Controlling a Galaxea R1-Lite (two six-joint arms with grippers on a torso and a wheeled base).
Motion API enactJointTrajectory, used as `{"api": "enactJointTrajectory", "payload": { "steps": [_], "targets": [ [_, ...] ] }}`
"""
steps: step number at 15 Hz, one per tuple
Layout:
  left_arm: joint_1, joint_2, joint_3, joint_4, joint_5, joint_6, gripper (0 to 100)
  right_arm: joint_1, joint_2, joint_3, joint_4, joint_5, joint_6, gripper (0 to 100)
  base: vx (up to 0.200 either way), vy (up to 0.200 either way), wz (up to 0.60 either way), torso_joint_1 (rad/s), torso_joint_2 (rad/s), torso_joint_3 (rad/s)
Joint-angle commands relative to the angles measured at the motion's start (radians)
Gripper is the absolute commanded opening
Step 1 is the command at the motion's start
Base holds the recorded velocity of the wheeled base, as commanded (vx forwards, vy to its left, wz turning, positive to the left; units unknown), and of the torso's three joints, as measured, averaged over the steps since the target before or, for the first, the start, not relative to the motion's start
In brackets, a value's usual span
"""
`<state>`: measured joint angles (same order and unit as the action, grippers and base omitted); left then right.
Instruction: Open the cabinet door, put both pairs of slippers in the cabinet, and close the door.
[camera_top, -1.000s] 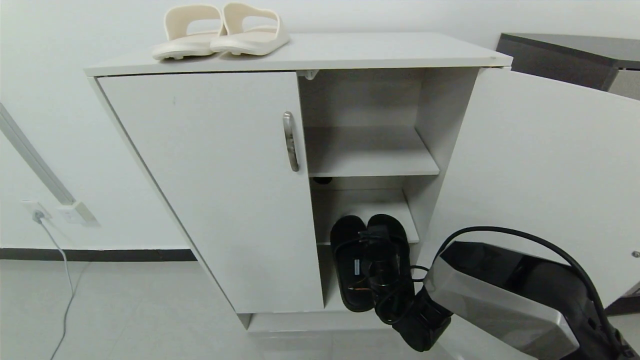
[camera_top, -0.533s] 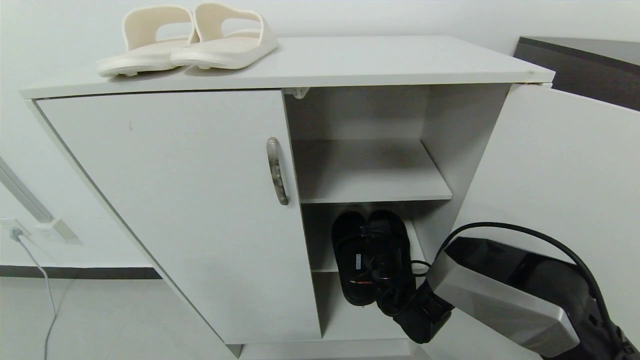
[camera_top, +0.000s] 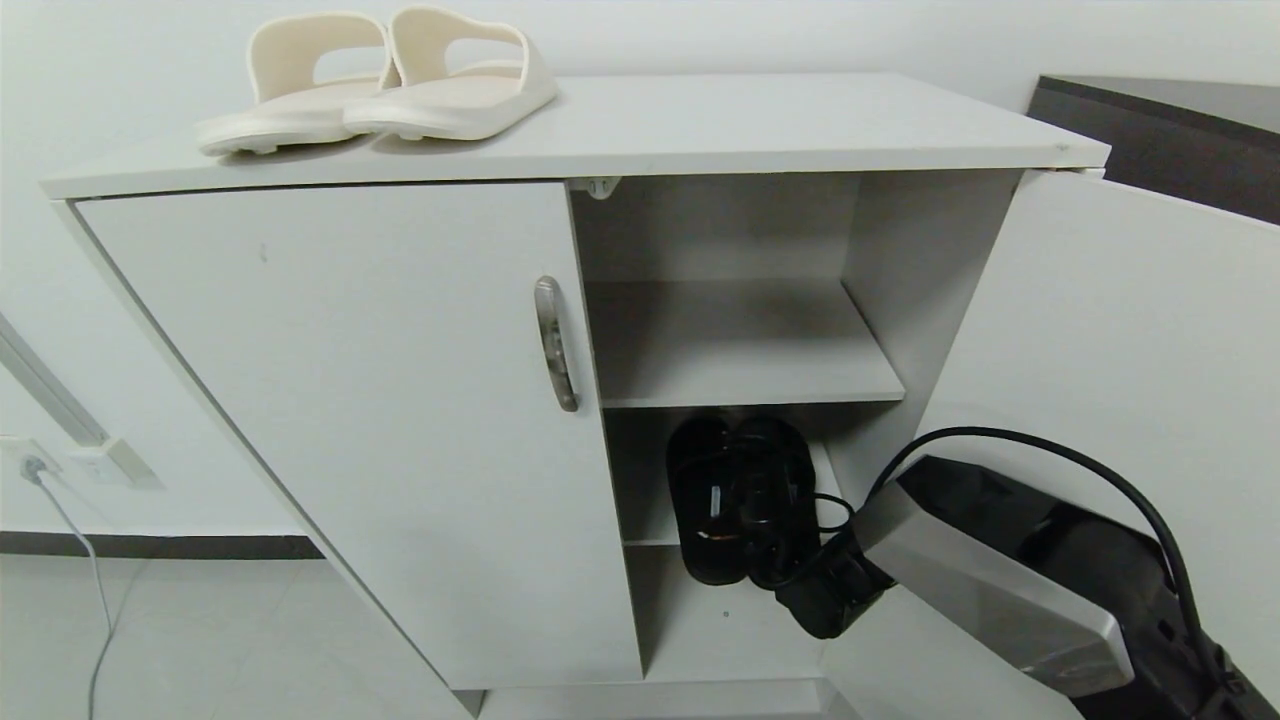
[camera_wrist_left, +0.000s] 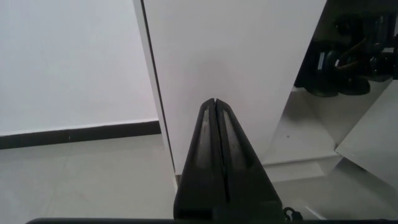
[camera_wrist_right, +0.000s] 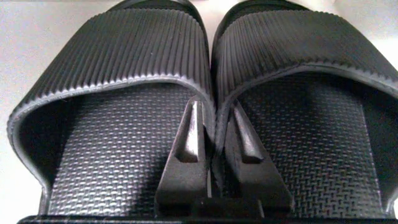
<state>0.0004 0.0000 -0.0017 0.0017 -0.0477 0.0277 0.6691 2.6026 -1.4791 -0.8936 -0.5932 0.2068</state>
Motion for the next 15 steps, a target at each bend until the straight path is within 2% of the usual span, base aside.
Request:
{"api": "enactJointTrajectory", "payload": {
  "steps": [1, 7, 13, 14, 15],
  "targets": [
    [0.001, 0.002, 0.0, 0.0, 0.0, 0.0, 0, -0.016, 0.033, -0.064, 0.019, 0.003, -0.003, 0, 0.0, 0.0, 0.0, 0.0, 0.0, 0.0],
    [0.001, 0.002, 0.0, 0.0, 0.0, 0.0, 0, -0.051, 0.096, -0.24, 0.113, 0.003, -0.006, 0, 0.0, 0.0, 0.0, 0.0, 0.0, 0.0],
    [0.001, 0.002, 0.0, 0.0, 0.0, -0.002, 0, -0.056, 0.102, -0.257, 0.133, 0.024, -0.009, 0, 0.0, 0.0, 0.0, 0.0, 0.0, 0.0],
    [0.001, 0.002, 0.0, 0.0, 0.0, 0.0, 0, -0.056, 0.102, -0.257, 0.133, 0.024, -0.009, 100, 0.0, 0.0, 0.0, 0.0, 0.0, 0.0],
    [0.001, 0.002, 0.0, 0.0, 0.0, 0.0, 0, -0.056, 0.102, -0.254, 0.133, 0.024, -0.009, 100, 0.0, 0.0, 0.0, 0.0, 0.0, 0.0]
  ]
}}
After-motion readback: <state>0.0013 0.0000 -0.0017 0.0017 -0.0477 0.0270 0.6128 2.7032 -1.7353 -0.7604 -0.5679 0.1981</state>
